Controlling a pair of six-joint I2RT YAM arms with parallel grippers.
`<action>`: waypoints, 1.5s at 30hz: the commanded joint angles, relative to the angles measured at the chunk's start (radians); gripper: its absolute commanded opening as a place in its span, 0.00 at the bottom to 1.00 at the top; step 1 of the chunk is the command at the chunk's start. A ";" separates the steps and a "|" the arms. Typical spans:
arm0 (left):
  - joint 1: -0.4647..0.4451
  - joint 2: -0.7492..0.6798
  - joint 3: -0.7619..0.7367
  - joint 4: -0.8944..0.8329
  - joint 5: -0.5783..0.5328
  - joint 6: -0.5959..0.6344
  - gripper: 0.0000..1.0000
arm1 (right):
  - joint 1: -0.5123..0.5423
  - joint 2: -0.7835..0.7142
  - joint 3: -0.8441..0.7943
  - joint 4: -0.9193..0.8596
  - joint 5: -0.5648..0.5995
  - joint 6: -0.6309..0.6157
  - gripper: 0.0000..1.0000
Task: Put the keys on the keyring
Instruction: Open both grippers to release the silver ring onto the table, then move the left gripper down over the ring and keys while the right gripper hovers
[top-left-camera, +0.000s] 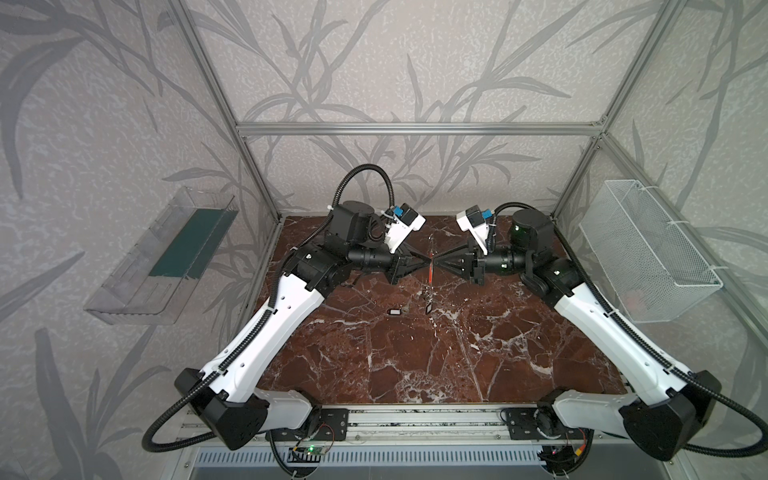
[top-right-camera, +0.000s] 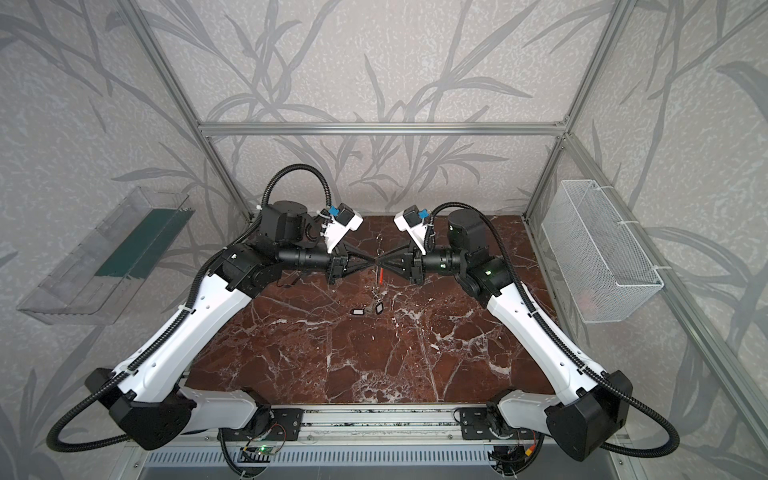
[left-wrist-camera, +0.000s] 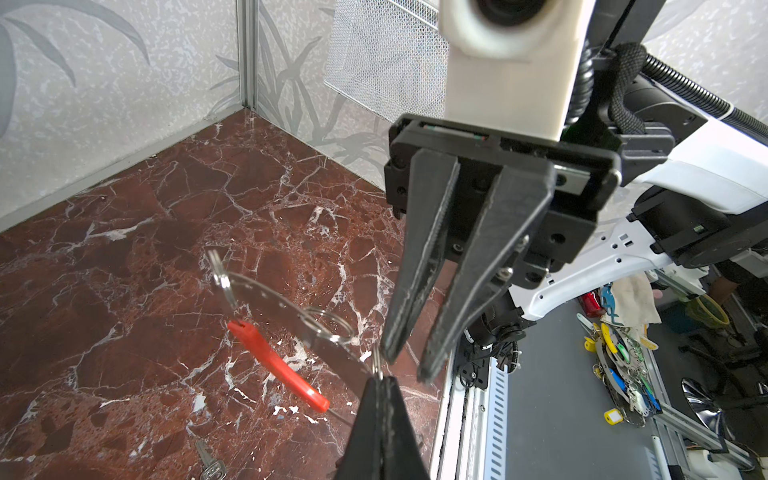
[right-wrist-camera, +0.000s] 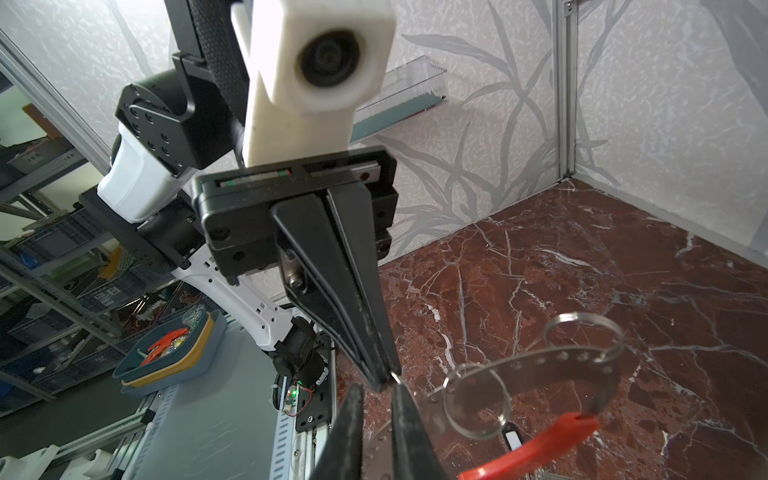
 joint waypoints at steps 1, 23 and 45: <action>-0.003 -0.013 0.022 0.029 0.033 0.000 0.00 | 0.016 0.009 0.030 -0.041 0.014 -0.033 0.16; 0.056 -0.150 -0.193 0.475 -0.117 -0.324 0.18 | 0.025 -0.112 -0.242 0.515 0.250 0.273 0.00; 0.089 -0.231 -0.423 0.363 -0.318 -0.308 0.18 | 0.024 -0.087 -0.355 0.223 0.376 0.121 0.11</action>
